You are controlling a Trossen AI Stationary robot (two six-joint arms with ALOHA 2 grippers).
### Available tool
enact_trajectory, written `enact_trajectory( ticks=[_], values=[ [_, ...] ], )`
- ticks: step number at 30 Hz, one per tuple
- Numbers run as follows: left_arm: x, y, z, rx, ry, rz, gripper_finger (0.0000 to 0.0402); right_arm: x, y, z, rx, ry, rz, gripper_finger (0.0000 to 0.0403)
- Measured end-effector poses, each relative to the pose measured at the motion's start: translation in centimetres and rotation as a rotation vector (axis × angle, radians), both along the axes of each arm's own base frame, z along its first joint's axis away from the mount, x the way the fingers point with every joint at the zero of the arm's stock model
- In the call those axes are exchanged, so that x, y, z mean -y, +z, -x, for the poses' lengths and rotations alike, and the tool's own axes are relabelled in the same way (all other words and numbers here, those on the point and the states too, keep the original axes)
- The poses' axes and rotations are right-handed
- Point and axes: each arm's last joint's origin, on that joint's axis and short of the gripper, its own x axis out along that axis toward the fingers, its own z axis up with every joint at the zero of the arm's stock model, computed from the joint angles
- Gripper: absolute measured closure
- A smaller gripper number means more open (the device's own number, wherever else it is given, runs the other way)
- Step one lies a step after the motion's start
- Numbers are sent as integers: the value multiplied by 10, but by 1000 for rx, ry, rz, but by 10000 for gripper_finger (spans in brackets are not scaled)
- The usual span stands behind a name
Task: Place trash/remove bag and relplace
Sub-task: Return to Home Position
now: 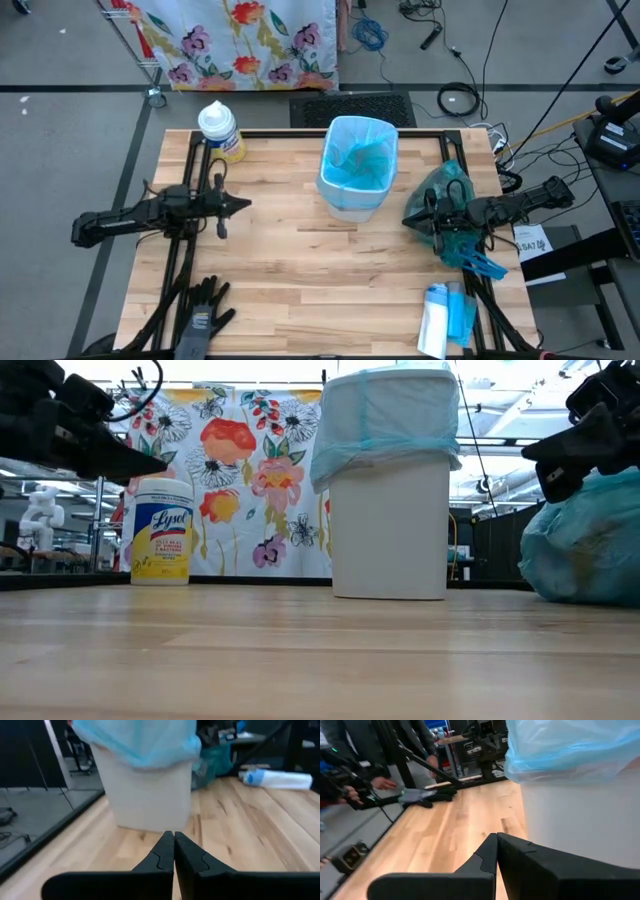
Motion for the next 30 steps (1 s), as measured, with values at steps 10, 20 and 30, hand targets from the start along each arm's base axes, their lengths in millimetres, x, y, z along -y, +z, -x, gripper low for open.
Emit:
enact_trajectory(
  ticks=[10,20,30],
  values=[
    [4,-6,8,-201,-78,46,395,0,-4,-4,-49,-23,90,403],
    [4,-3,9,-201,-85,55,395,0,-4,-4,-50,-26,65,403],
    [4,-3,9,-184,-53,202,395,0,-4,-4,-49,-26,65,403]
  ],
)
